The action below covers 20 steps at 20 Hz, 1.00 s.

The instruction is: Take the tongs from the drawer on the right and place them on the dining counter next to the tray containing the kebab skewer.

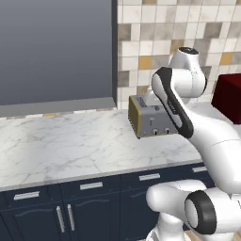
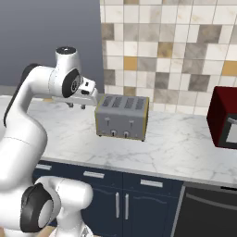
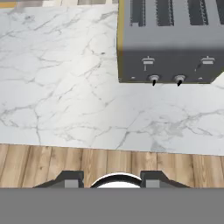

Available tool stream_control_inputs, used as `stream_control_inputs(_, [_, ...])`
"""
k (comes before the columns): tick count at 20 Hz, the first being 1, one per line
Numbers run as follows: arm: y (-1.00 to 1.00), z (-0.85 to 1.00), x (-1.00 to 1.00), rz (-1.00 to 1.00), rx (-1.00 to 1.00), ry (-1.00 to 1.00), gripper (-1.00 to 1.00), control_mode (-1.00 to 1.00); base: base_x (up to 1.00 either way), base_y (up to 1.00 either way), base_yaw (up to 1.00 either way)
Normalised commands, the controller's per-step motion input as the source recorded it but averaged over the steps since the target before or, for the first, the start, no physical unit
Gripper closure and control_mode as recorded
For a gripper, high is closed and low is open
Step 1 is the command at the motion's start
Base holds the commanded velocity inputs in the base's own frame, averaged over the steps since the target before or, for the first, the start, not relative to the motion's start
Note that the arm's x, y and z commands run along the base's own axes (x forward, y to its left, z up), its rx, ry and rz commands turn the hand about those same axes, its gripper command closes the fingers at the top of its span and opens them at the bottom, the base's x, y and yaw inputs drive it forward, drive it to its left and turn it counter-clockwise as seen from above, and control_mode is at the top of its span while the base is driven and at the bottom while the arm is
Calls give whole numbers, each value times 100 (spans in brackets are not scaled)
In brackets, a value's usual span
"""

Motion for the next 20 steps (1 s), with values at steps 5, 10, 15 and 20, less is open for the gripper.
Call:
stream_control_inputs(5, [-27,-18,-40,-5,0,0,-100,-100,0,0,0])
stream_control_inputs(10, [-96,-58,-86,-25,5,-4,-100,-100,0,0,0])
stream_control_inputs(15, [-100,-55,-84,-36,14,-6,-100,-100,0,0,0])
stream_control_inputs(20, [-95,-48,-41,-32,12,-2,-100,-100,0,0,0])
